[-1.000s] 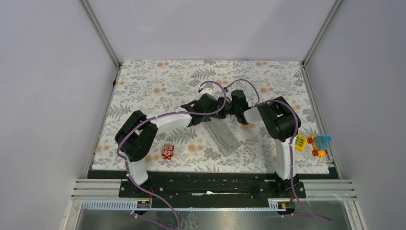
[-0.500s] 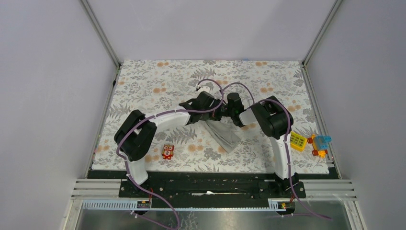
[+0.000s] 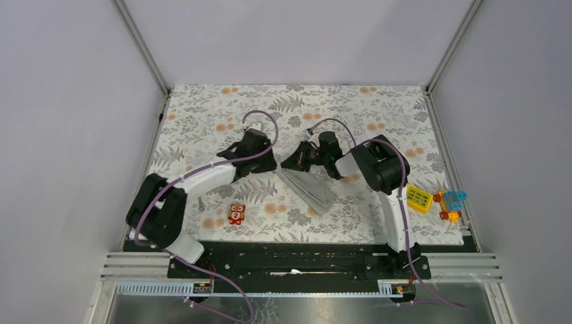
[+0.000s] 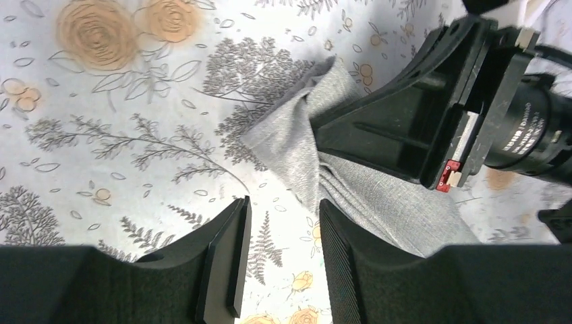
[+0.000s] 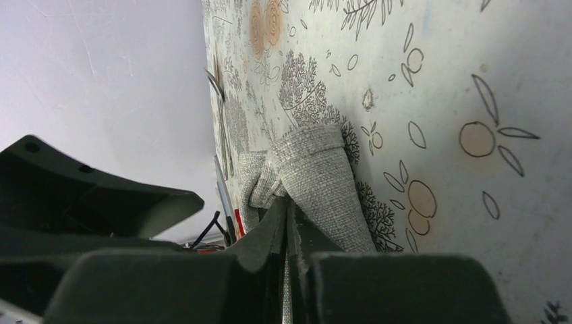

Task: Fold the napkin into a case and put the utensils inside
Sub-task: Grasp the top corner of the smaller rectangle folded napkin from the folded napkin.

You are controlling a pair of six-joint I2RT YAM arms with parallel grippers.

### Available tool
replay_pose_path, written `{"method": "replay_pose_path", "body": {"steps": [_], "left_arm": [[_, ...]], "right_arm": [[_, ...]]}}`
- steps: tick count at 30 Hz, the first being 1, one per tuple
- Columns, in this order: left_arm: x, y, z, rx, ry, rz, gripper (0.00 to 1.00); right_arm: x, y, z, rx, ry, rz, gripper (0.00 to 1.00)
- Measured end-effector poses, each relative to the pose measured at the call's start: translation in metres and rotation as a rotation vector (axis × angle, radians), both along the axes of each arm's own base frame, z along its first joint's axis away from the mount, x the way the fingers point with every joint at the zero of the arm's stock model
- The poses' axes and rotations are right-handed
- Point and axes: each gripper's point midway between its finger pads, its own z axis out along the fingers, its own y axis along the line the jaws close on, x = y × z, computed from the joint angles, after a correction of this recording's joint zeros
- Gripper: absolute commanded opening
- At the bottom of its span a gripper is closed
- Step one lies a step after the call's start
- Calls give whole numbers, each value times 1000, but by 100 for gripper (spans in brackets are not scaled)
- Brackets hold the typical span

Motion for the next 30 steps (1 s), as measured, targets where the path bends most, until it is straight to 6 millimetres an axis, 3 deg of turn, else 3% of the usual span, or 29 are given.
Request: {"method": "replay_pose_path", "body": {"steps": [2, 5, 8, 11, 16, 20, 26, 30], "left_arm": [[-2, 10, 5, -61, 8, 27, 46], [1, 17, -3, -109, 38, 56, 42], [1, 10, -28, -117, 95, 43, 33], [4, -1, -52, -129, 149, 27, 31], [20, -12, -52, -130, 134, 11, 32], [20, -10, -51, -106, 121, 8, 41], [-2, 7, -50, -80, 107, 10, 45], [-10, 10, -49, -104, 125, -1, 45]], "right_arm": [[0, 0, 0, -3, 2, 1, 4], [1, 1, 0, -7, 6, 2, 5], [1, 1, -1, -12, 5, 4, 5], [1, 2, -3, -30, 12, 14, 5], [10, 11, -4, -86, -38, 9, 5], [11, 10, -4, -105, -52, 1, 8], [0, -2, 4, -122, -34, 22, 18], [1, -9, 21, -120, -54, 26, 22]]}}
